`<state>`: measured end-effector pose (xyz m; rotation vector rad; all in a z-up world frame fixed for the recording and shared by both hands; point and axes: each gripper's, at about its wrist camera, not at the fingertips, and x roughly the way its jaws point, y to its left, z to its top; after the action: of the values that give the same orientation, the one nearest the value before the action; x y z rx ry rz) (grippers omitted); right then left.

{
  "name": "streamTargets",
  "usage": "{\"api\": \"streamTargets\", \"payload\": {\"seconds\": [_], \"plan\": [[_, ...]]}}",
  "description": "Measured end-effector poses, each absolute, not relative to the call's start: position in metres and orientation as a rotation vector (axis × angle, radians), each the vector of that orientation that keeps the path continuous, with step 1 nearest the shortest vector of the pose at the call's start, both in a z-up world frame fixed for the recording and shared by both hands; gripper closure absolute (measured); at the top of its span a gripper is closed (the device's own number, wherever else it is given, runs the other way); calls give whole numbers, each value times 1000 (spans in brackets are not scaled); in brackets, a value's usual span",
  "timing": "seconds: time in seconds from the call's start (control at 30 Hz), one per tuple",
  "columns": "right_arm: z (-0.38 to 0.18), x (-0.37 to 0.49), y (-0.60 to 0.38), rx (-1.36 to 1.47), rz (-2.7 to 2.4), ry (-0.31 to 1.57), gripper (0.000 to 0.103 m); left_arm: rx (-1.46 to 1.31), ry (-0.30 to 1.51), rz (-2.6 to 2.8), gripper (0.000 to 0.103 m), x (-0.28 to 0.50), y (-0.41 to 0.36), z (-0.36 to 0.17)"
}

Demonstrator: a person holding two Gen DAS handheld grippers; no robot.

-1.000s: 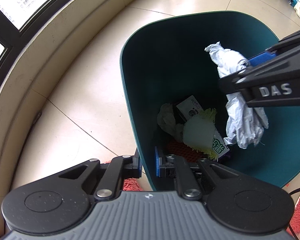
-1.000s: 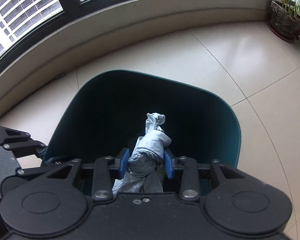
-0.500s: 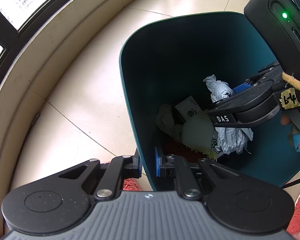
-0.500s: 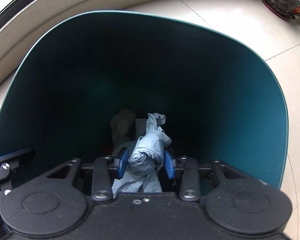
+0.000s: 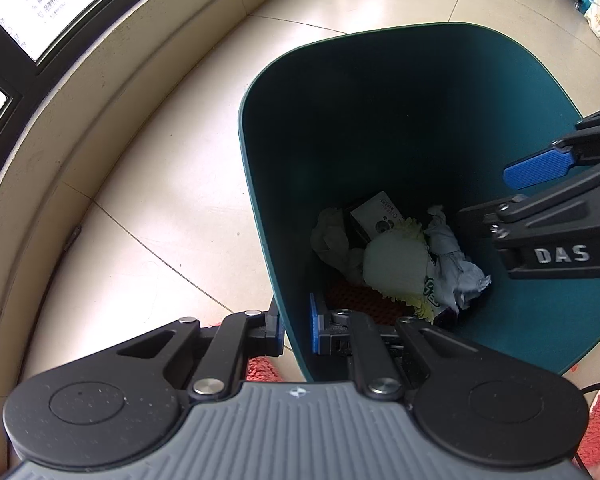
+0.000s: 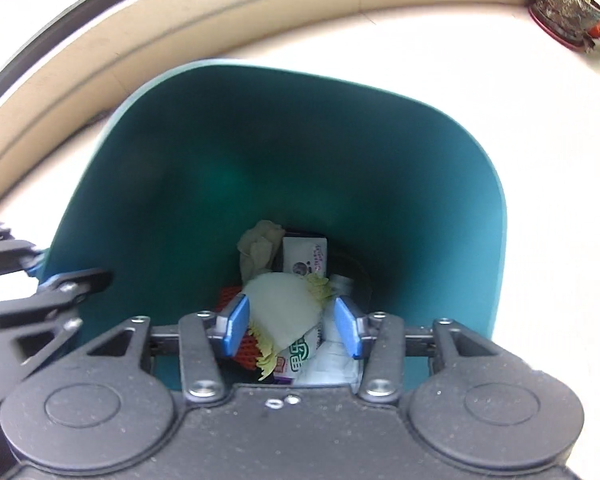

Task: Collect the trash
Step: 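Move the right gripper to the white-and-blue snack bag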

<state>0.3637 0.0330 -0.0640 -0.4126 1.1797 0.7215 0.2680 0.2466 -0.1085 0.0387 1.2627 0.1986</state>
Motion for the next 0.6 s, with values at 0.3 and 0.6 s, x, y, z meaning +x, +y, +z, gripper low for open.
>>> {"api": "streamTargets", "payload": {"seconds": [0.3,0.6], "plan": [[-37,340,-33,-345,747,1118,48,57,1268,215,92,270,240,-108],[3,329,-98,-287,736,1034,40,55,1275,226,92,273,238,-107]]}}
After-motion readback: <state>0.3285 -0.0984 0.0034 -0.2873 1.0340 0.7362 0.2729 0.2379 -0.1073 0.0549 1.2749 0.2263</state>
